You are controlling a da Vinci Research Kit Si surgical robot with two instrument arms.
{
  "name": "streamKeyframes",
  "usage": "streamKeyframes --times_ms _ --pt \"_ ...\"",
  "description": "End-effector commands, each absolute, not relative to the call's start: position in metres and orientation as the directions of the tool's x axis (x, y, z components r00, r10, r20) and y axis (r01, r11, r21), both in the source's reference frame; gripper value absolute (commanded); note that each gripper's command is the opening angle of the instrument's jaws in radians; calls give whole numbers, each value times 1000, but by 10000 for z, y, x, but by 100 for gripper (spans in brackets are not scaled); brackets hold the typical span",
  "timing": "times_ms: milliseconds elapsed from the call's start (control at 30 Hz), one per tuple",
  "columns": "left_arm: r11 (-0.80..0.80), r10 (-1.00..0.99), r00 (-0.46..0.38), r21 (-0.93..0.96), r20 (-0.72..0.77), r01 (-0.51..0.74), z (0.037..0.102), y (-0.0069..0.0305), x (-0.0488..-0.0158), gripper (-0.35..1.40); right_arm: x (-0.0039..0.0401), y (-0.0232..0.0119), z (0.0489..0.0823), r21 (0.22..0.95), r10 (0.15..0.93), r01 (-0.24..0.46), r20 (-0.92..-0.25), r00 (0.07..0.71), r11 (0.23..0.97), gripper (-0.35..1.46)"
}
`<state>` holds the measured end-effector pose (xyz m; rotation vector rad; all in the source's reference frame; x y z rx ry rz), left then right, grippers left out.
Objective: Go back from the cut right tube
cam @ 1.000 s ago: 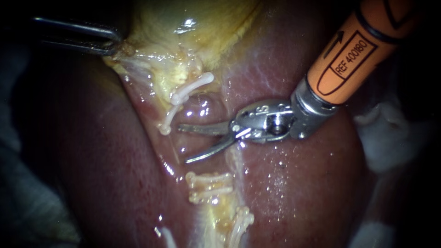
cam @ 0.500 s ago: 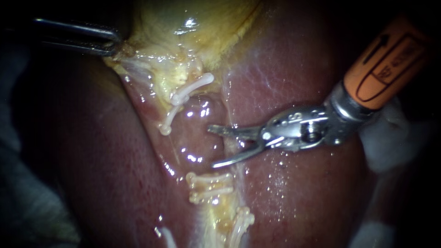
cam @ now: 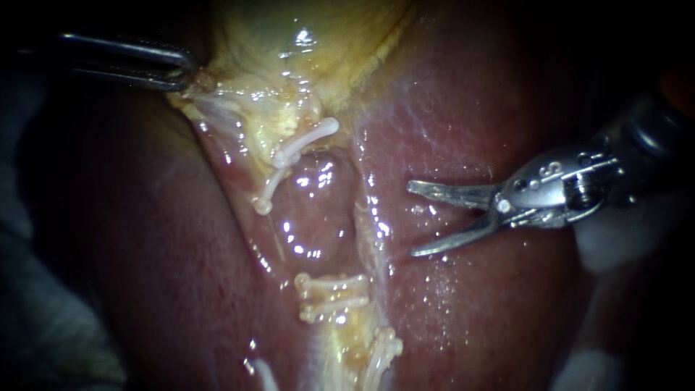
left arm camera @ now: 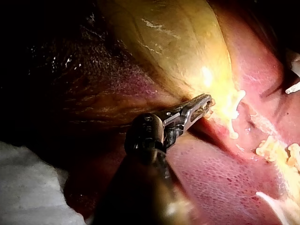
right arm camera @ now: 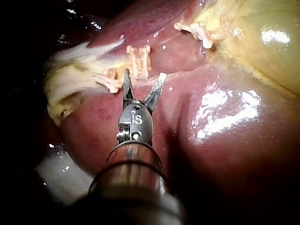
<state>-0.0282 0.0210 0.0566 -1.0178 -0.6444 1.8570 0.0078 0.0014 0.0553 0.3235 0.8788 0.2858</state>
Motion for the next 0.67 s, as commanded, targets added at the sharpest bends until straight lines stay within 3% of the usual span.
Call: streamKeyframes --times_ms 33,333,567,667 --pt "-465 885 -263 -759 -385 -455 569 209 -285 -35 78 14 553 391 373 -111 -701 608 914 140" --pt "-476 878 -289 -762 -381 -439 606 198 -316 -35 75 13 553 387 366 -105 -702 611 916 140" --pt "-477 877 -294 -762 -380 -437 608 197 -316 -35 75 13 553 390 366 -100 -703 610 915 138" --pt "-476 877 -296 -766 -378 -432 602 200 -310 -35 80 12 555 420 367 -60 -707 605 906 136"
